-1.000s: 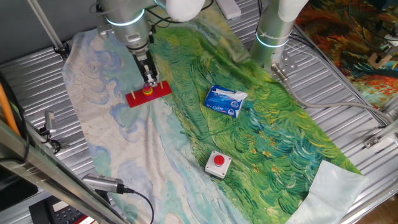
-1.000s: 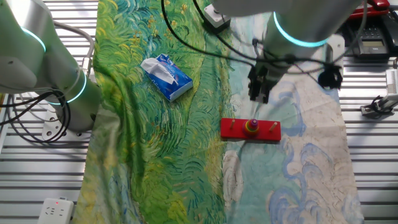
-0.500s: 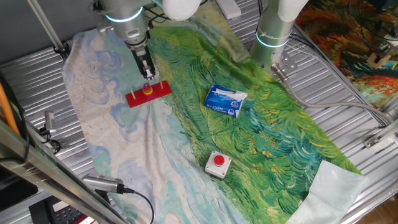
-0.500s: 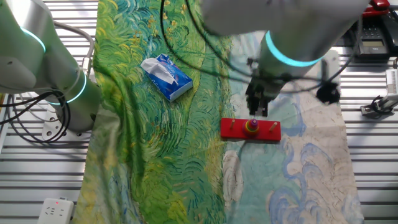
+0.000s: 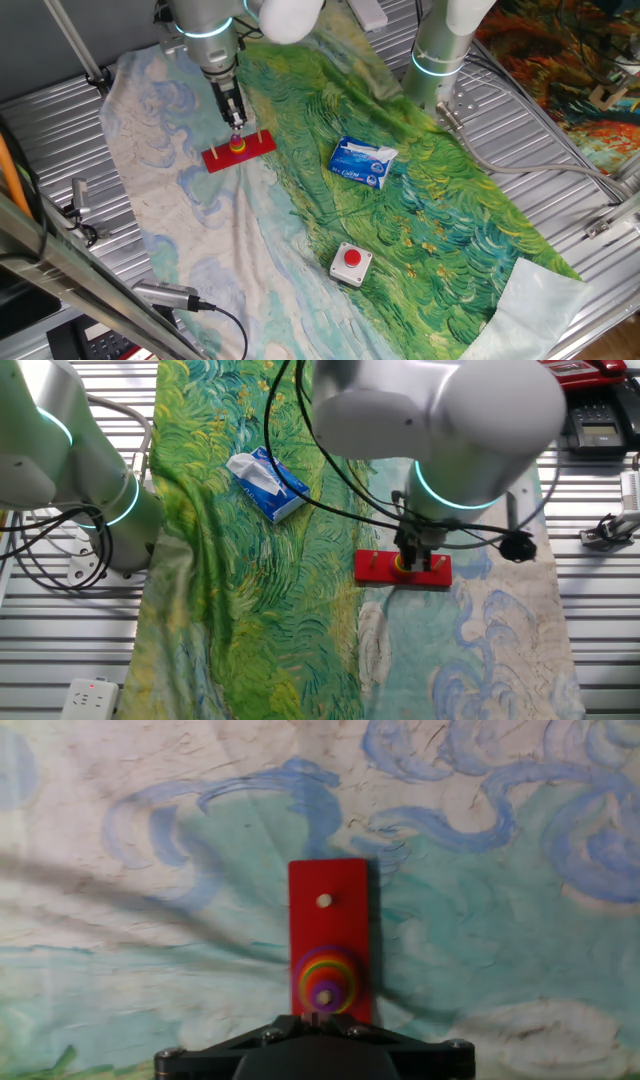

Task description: Take out one Hanoi block and throw it aside

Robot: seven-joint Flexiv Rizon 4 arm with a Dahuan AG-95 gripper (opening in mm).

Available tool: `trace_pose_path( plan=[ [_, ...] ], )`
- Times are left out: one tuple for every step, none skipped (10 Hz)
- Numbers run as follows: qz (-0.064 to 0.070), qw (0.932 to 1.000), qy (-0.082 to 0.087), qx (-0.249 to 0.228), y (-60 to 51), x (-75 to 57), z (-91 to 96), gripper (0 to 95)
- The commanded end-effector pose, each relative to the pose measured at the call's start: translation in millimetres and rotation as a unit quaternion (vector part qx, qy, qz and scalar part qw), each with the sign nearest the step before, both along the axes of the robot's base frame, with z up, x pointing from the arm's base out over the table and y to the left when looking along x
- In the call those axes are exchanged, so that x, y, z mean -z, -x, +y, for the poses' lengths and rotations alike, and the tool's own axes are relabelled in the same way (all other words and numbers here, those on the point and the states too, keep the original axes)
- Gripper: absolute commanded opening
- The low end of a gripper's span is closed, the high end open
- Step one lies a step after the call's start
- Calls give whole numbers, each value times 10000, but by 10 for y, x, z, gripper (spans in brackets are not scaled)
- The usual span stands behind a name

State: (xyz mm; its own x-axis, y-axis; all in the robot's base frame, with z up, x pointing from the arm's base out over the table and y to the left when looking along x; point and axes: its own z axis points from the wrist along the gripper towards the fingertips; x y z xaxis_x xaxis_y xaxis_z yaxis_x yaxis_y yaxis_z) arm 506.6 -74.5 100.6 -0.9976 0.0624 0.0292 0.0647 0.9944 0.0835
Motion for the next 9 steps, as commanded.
trace_pose_path(
  plan=[
    [39, 10000, 32, -1, -54, -1, -3, 0],
    [66, 10000, 44, 4, -75, 4, -3, 0],
    [61, 10000, 67, 15, -83, 25, -3, 0],
    [57, 10000, 77, 18, -87, 60, -2, 0],
    [43, 10000, 62, 12, -93, 99, 0, 0],
    [33, 10000, 60, 6, -97, 132, 2, 0],
    [31, 10000, 51, 2, -97, 141, 3, 0],
    [30, 10000, 49, -10, -97, 140, 3, 0],
    [31, 10000, 50, -5, -97, 139, 3, 0]
  ],
)
